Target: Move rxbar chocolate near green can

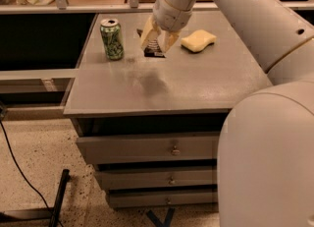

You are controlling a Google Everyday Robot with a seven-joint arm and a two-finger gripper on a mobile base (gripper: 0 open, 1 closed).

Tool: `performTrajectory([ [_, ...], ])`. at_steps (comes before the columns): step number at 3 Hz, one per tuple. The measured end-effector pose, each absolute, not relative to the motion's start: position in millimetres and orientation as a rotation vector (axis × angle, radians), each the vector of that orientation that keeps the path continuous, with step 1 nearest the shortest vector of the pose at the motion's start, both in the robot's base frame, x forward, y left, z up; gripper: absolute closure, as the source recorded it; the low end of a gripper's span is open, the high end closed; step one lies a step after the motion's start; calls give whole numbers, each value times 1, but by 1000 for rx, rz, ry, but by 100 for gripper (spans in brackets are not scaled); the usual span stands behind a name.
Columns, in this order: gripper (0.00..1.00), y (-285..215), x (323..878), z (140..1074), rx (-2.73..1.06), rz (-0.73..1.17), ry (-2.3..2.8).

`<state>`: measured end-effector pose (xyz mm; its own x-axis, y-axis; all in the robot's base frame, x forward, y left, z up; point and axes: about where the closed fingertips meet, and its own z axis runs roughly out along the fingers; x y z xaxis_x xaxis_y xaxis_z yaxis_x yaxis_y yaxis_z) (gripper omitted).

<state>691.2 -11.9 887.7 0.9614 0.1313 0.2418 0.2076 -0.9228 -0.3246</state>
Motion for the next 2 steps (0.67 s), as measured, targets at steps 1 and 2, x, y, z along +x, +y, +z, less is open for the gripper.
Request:
performTrajectory([
  [1,100,-6,695,886,-2749,-318,-236],
  [2,100,3,700,885,-2723,-312,-204],
])
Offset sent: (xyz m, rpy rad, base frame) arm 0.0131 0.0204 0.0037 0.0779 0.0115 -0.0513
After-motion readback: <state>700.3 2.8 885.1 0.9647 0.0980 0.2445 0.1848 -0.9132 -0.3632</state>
